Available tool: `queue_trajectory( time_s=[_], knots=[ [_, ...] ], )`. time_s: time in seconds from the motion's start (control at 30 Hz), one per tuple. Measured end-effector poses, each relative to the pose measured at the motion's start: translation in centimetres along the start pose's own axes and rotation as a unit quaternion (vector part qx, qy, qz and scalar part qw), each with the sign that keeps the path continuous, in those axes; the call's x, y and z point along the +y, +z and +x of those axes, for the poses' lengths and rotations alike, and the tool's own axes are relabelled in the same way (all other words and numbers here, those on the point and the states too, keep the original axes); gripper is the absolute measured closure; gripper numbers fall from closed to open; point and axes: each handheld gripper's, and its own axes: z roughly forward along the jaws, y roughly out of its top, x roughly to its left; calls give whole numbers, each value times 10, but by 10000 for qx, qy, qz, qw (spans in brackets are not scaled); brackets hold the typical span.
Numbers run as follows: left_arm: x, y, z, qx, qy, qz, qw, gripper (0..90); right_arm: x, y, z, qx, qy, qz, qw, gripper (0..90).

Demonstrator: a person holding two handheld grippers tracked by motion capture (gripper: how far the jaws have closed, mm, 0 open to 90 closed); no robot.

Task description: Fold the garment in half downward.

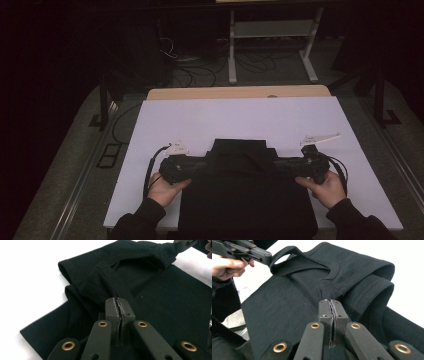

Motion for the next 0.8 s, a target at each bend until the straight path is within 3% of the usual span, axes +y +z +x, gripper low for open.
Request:
queue_trajectory(
  time_s=[0.2, 0.8],
  knots=[
    [-5, -6, -8, -101, 23, -28, 9999, 869, -8, -3, 4, 120, 49, 61, 9999, 868],
    [-19, -3, -21, -351, 74, 312, 9989, 869, -25, 5, 21, 232, 30, 444, 9987, 868]
  ],
)
